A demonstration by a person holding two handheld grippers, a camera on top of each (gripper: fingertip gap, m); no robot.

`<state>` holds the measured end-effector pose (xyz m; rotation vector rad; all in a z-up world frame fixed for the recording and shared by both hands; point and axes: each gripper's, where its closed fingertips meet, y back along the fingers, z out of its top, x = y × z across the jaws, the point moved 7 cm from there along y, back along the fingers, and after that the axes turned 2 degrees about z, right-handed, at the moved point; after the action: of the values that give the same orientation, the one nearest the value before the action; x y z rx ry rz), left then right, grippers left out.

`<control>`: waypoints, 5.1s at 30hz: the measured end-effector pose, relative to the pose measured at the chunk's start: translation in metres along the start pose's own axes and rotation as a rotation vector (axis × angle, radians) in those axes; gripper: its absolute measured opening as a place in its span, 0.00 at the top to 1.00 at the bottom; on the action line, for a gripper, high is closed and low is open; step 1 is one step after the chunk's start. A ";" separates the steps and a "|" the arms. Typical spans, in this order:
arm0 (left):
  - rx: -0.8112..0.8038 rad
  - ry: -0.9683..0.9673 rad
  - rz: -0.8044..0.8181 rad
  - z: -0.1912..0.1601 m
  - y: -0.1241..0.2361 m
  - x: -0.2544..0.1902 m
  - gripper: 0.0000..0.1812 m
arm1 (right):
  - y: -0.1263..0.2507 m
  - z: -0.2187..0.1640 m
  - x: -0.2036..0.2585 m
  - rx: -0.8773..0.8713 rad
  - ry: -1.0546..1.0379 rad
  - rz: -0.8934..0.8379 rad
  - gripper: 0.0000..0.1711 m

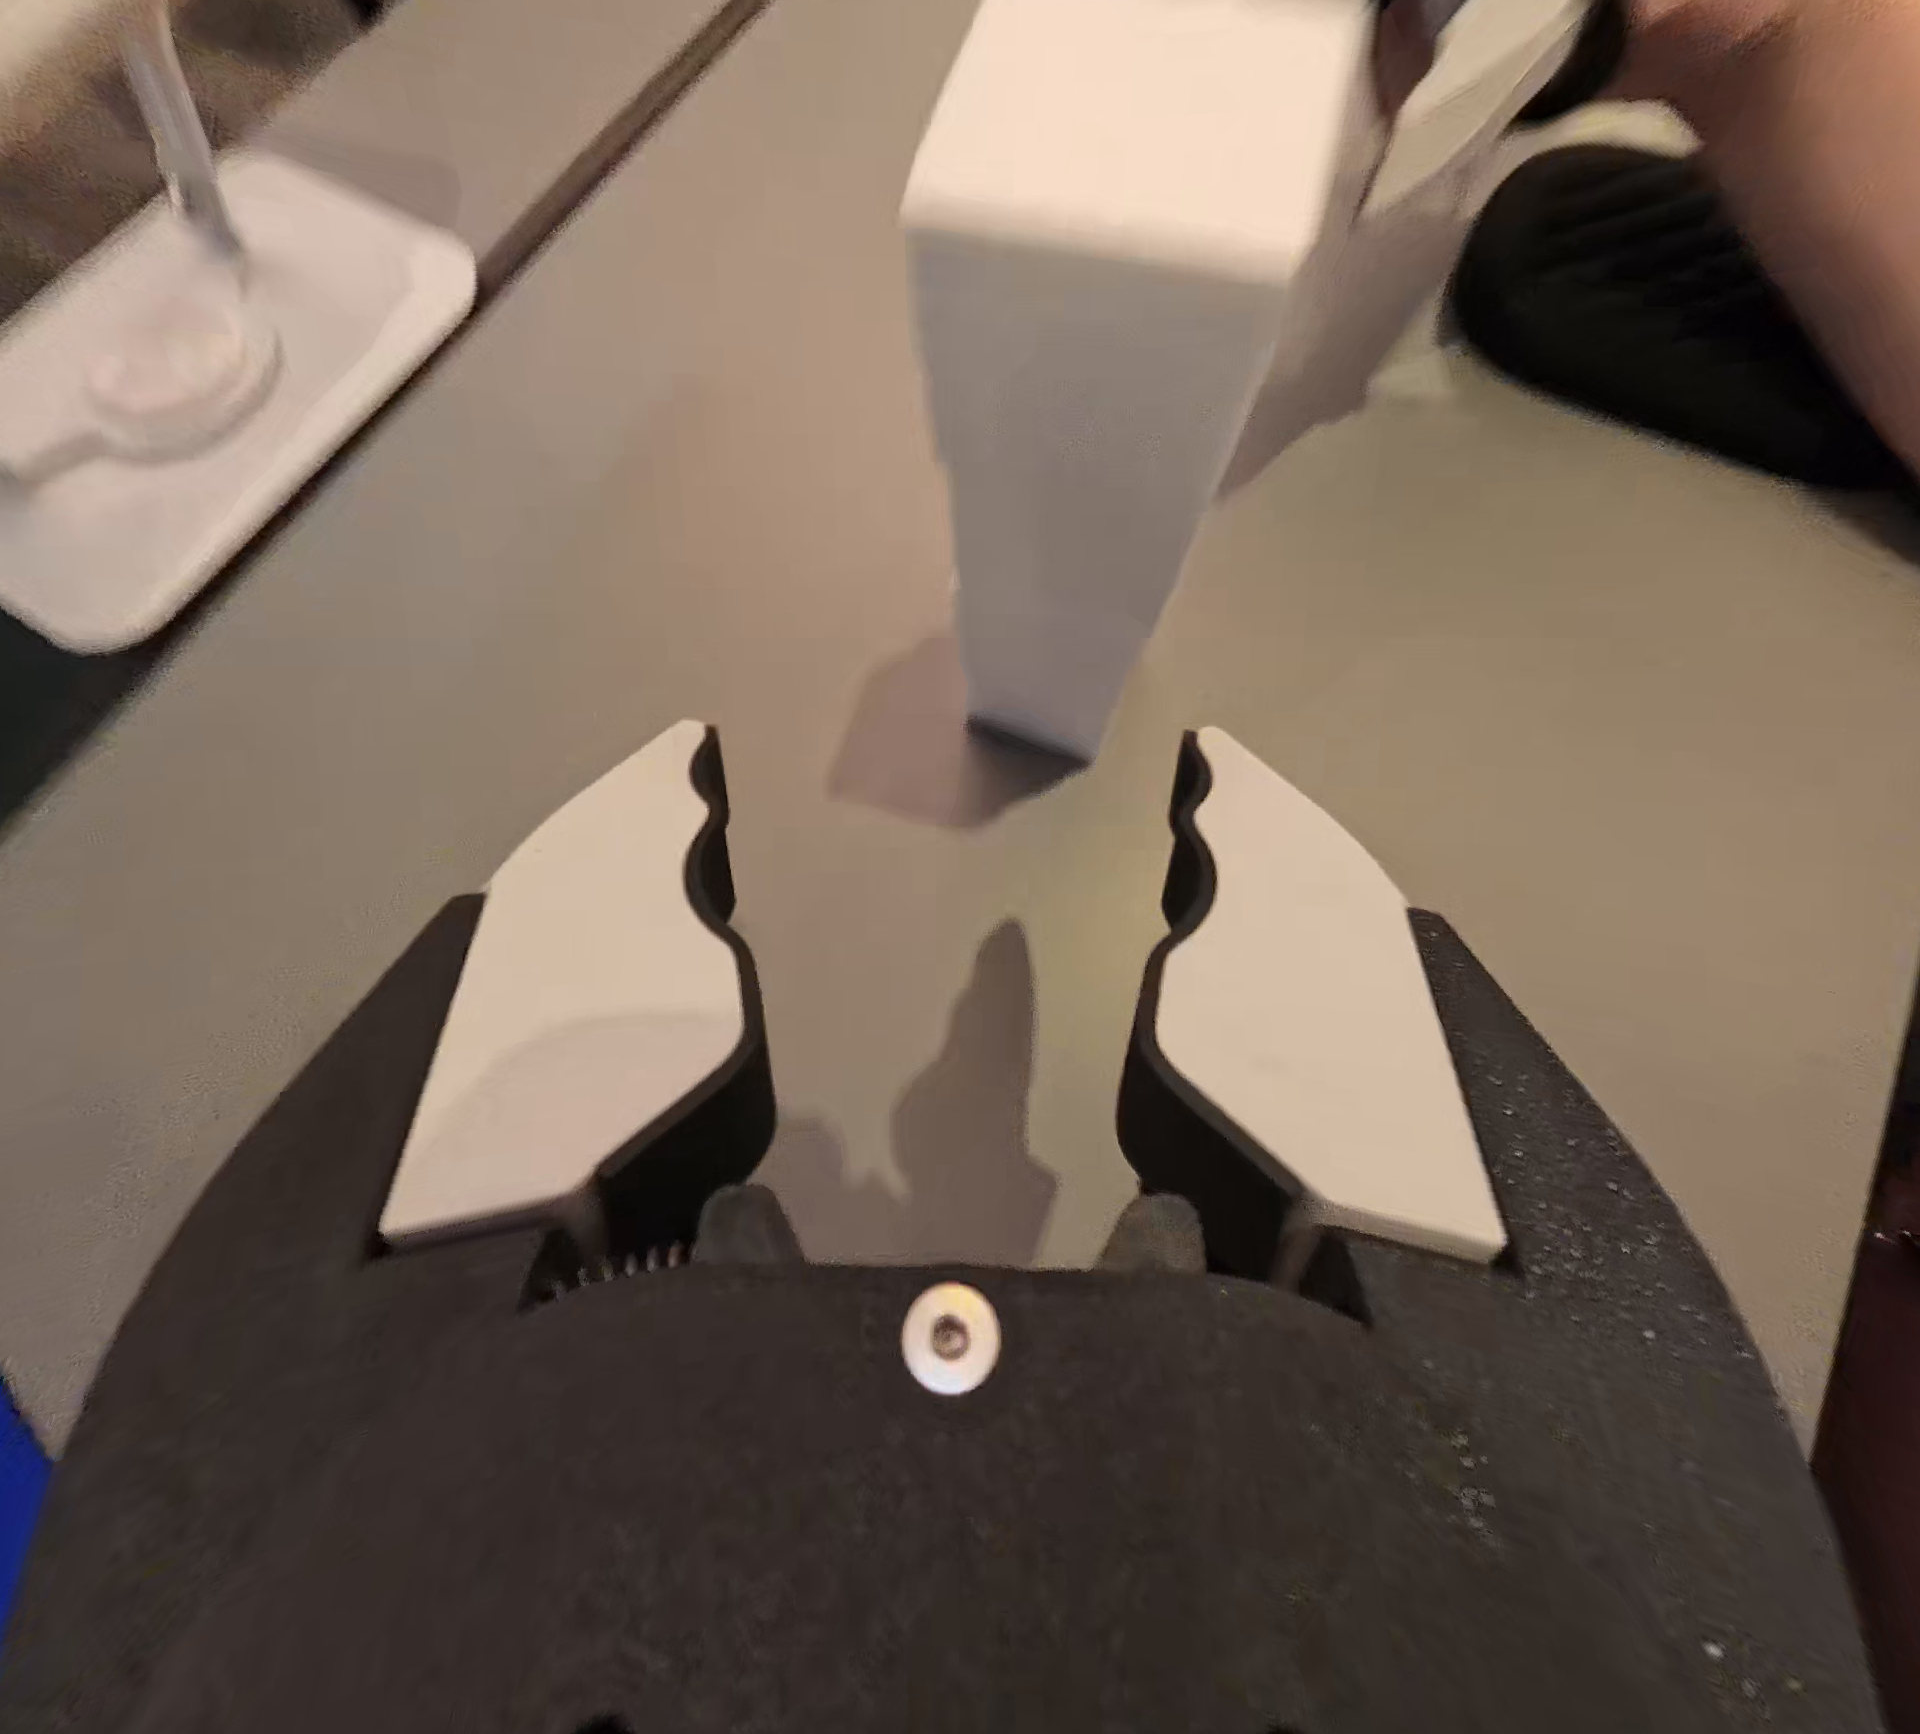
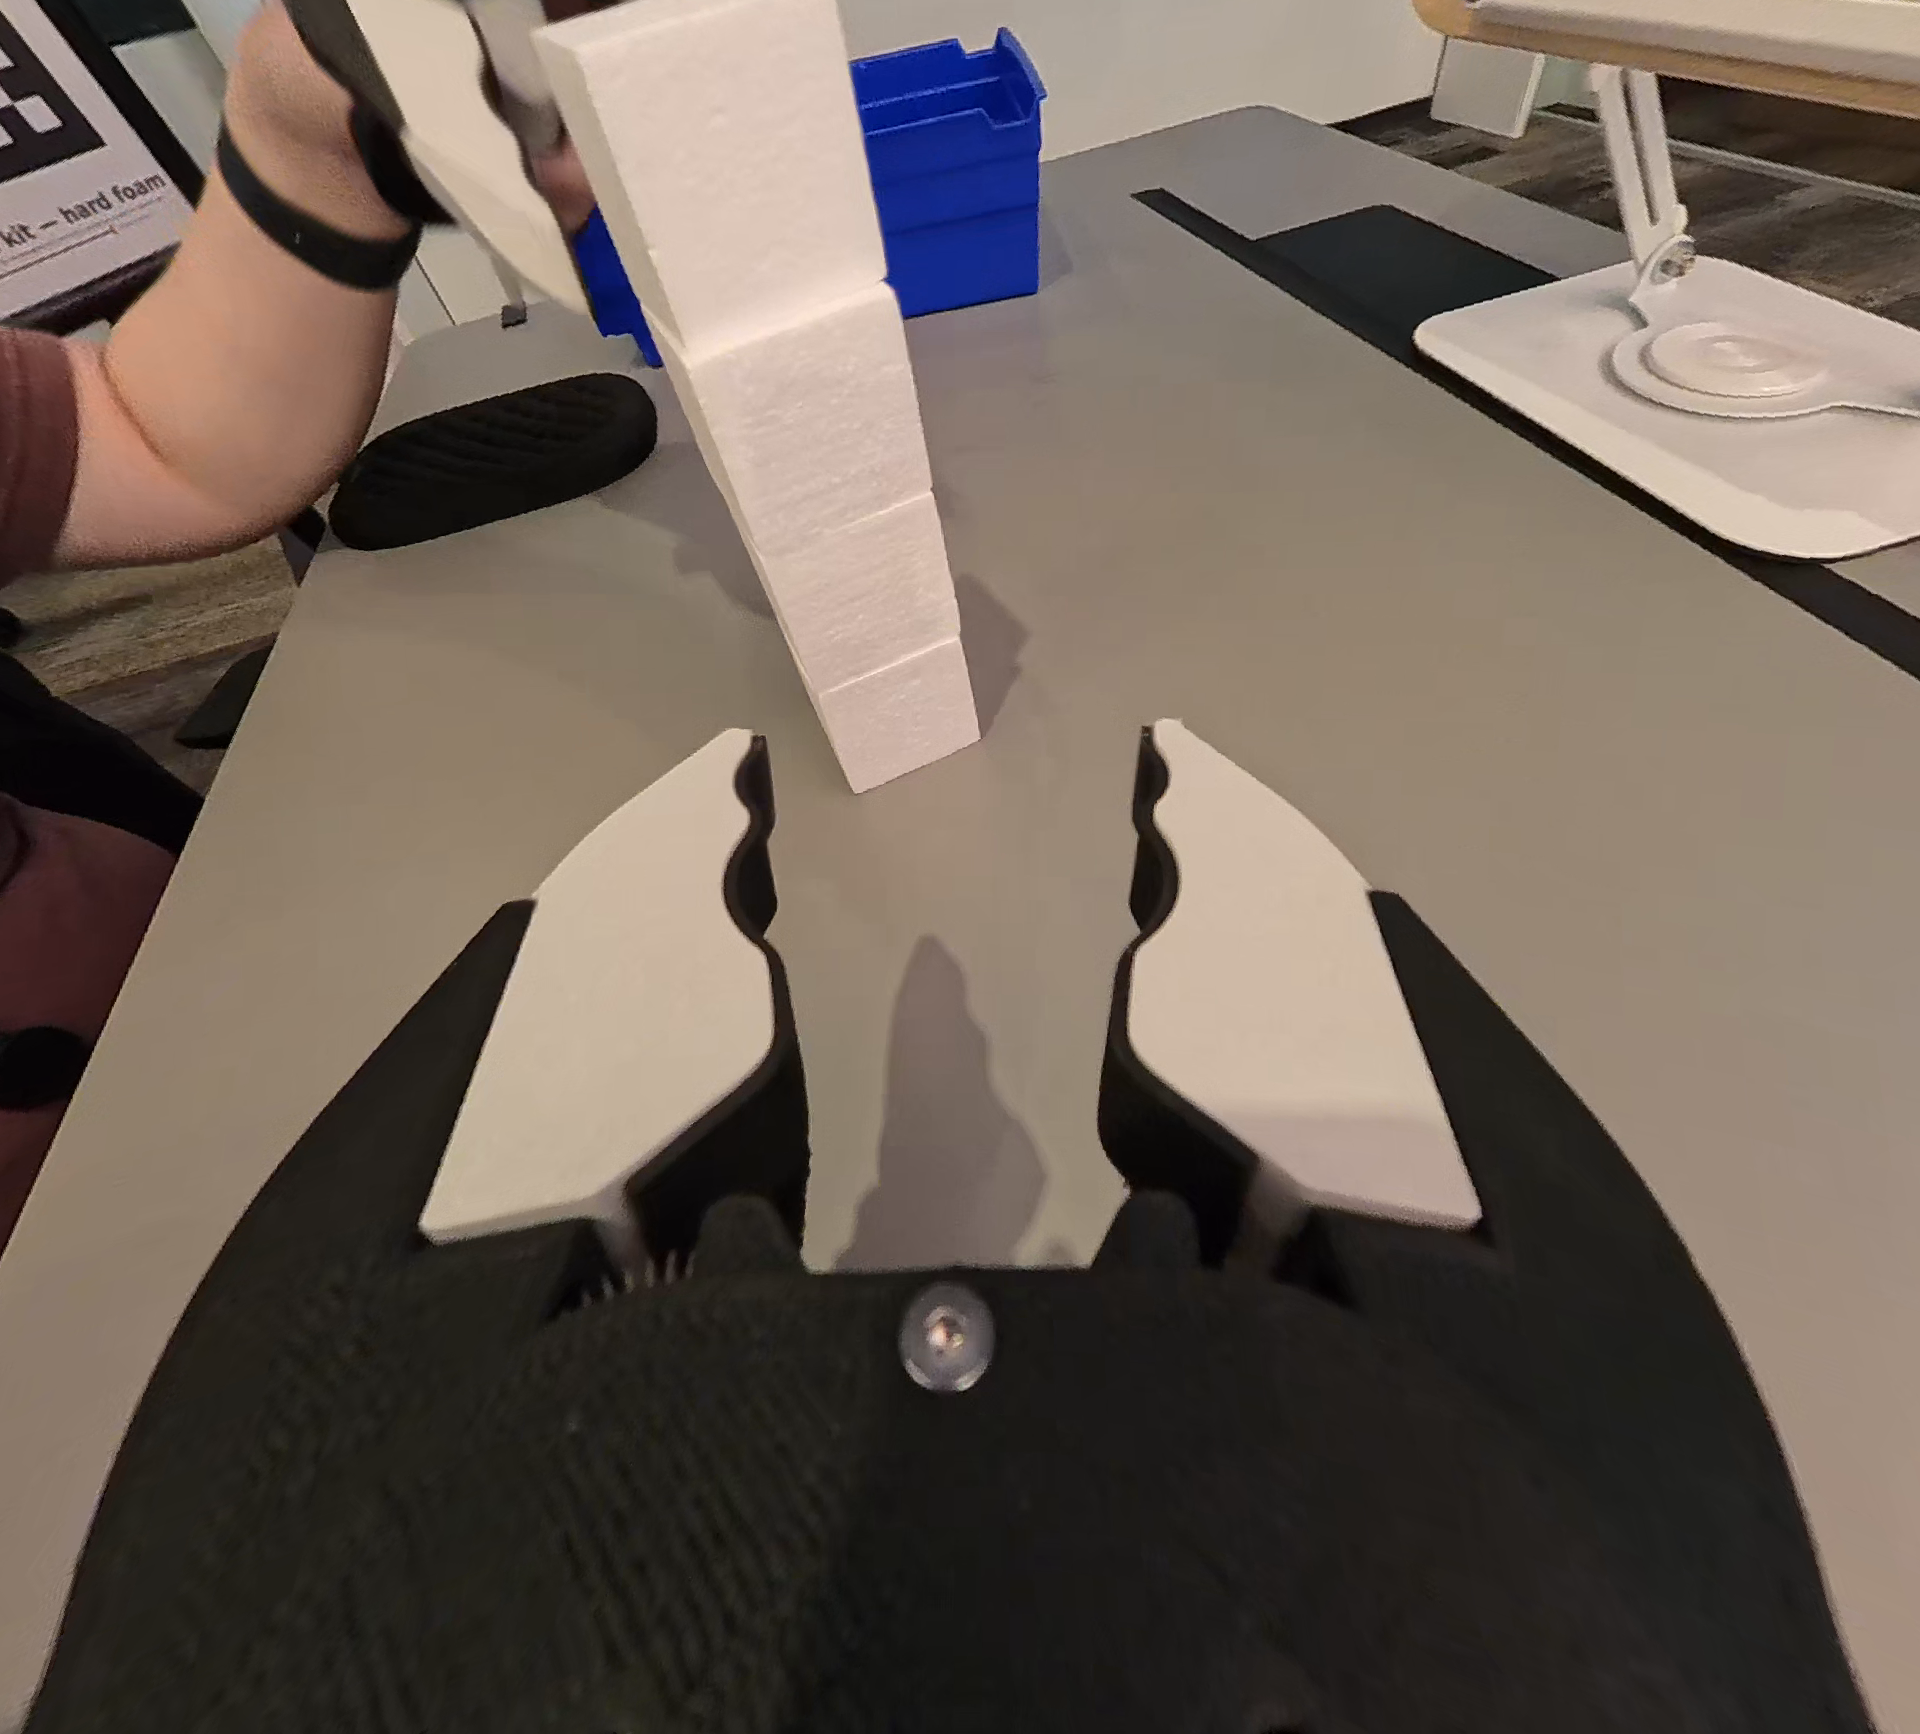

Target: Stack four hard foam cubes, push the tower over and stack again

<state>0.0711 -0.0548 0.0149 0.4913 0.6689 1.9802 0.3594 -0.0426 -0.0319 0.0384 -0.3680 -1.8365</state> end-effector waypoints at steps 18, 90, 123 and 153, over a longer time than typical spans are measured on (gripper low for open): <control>0.163 0.207 0.146 -0.027 -0.069 -0.018 1.00 | 0.121 -0.017 -0.046 -0.307 -0.195 -0.454 0.74; -0.048 -0.388 -0.390 0.085 -0.179 -0.119 0.64 | 0.141 -0.095 0.007 0.140 -0.441 -1.125 0.65; -0.041 -0.263 -0.324 0.029 -0.170 -0.075 0.45 | 0.111 0.034 0.067 0.082 -0.066 -0.315 0.65; -0.117 -0.156 -0.377 0.030 -0.168 -0.057 0.64 | 0.075 0.021 0.037 0.383 0.109 -0.033 0.52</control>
<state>0.2271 -0.0308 -0.0724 0.4095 0.5030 1.5973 0.4133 -0.0914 0.0143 0.4081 -0.6399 -1.7651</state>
